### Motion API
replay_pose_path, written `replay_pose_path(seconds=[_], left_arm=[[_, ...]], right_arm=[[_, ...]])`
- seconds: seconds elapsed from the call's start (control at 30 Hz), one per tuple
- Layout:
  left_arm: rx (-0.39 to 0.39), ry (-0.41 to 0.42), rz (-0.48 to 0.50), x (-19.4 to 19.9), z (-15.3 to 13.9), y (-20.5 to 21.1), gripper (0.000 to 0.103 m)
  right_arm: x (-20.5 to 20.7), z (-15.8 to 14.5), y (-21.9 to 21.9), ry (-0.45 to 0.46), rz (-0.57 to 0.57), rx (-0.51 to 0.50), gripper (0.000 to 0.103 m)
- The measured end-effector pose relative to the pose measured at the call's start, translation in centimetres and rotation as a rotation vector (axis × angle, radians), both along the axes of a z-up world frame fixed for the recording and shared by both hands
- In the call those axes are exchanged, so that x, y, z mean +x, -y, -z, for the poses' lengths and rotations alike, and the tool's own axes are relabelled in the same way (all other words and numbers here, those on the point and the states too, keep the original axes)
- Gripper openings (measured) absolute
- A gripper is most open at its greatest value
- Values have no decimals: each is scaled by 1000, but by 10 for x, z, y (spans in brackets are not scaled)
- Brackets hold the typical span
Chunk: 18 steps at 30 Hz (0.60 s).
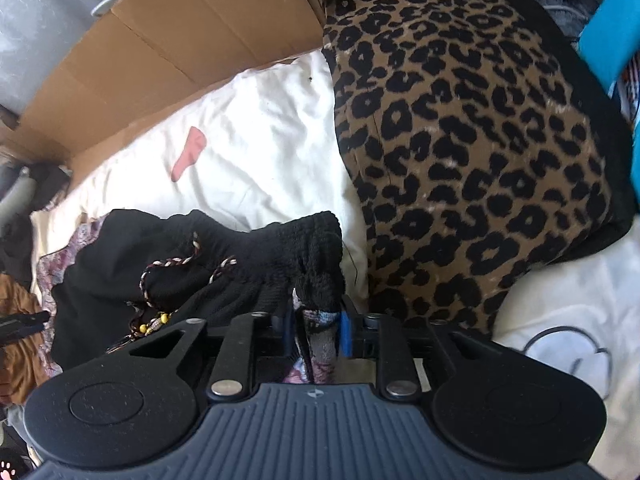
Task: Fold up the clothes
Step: 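Release the left gripper and regrasp the pants leg while the right gripper holds the waistband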
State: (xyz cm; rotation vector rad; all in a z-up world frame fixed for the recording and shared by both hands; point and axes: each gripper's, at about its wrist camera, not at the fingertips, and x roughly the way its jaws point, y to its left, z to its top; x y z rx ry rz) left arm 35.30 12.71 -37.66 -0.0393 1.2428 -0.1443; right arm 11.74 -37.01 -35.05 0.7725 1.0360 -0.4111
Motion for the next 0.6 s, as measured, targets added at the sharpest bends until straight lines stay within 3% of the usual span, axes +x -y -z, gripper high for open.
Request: replay_pose_path(seconds=[0.17,0.23,0.47,0.6], left_arm=[[24,-15,-58,3,21,-22,72],[5,-4,-99,3,22,-34,72],[-23,-5,-106,-1,26,-56,75],[54,46,-110,-13,24,-63,81]], right_arm=[[-18,21,-4,1,61,30,31],[-23,25,-8,11,66,40,43],[-35,39,-30,46,79,129,53],[-42,50,-41,52,92,164,58]])
